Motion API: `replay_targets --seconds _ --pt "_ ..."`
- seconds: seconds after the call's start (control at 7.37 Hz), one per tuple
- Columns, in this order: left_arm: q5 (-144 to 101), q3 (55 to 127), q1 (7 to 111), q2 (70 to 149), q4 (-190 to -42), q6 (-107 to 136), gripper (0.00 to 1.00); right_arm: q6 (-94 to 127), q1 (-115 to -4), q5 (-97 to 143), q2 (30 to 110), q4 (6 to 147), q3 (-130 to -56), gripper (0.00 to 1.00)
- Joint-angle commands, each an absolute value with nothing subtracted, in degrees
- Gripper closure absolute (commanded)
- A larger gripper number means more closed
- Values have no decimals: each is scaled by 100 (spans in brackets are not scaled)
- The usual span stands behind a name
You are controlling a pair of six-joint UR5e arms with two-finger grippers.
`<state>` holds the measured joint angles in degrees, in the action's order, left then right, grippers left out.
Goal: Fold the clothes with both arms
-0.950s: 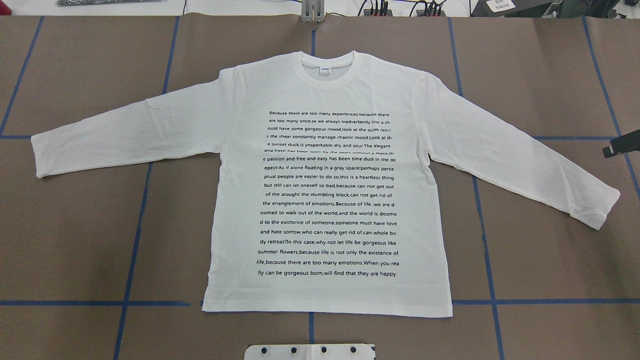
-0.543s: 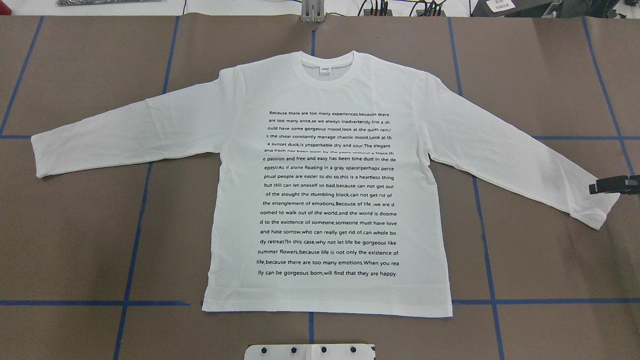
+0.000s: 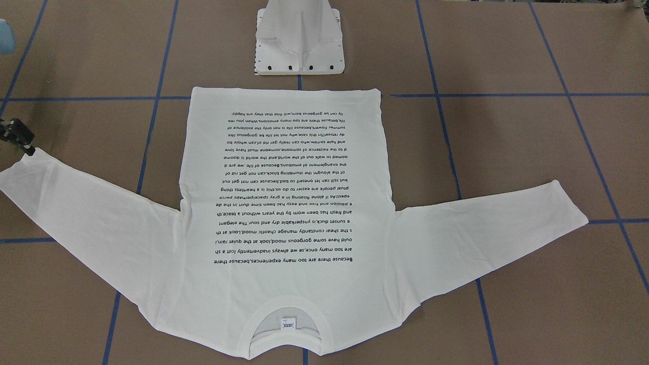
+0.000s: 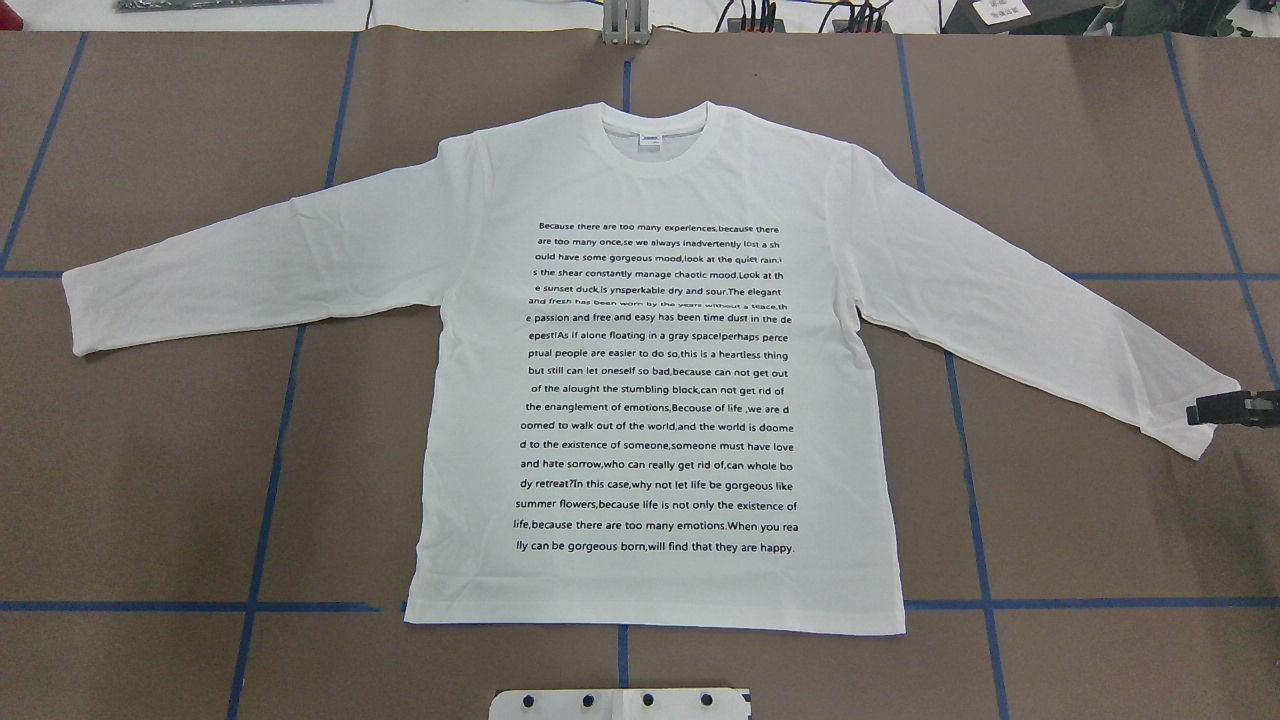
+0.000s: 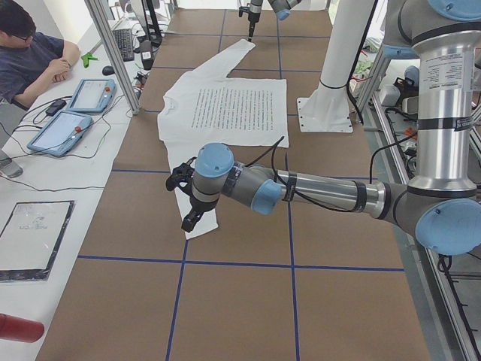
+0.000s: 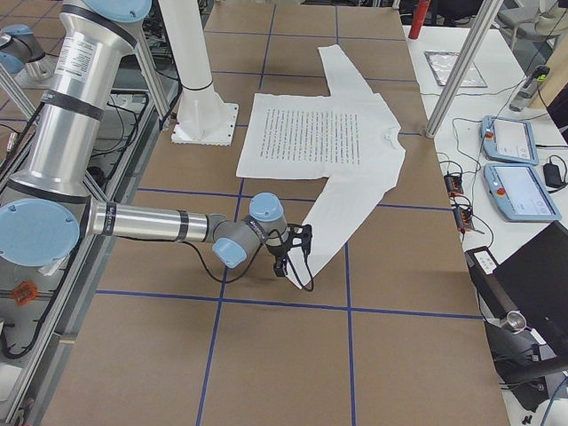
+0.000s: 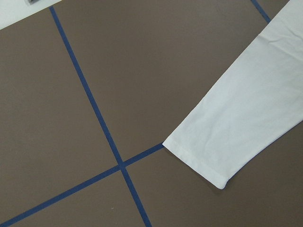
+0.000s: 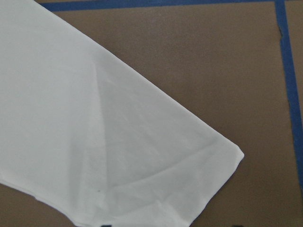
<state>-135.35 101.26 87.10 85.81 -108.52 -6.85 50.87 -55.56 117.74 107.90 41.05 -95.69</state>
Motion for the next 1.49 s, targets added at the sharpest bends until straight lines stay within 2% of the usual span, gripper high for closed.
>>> replay_targets --seconds 0.0,0.68,0.95,1.09,1.22,1.36 --pt "-13535 10134 8710 8578 -10846 -686 0 5194 -5362 11672 10749 4096 -9510 18" --pt "-13623 10142 8710 8578 -10854 -686 0 5203 -5168 11531 10749 4096 -9352 27" --pt "-13623 10142 8710 8587 -10854 -686 0 5238 -5150 11540 10749 4096 -9351 49" --pt "-13632 10134 8710 8578 -10854 -686 0 5247 -5133 11549 10706 4096 -9352 71" --pt "-13623 10134 8710 8587 -10854 -686 0 5369 -5133 11558 10618 4096 -9352 97" --pt "-13623 10134 8710 8587 -10854 -686 0 5492 -5133 11566 10530 4104 -9386 100"
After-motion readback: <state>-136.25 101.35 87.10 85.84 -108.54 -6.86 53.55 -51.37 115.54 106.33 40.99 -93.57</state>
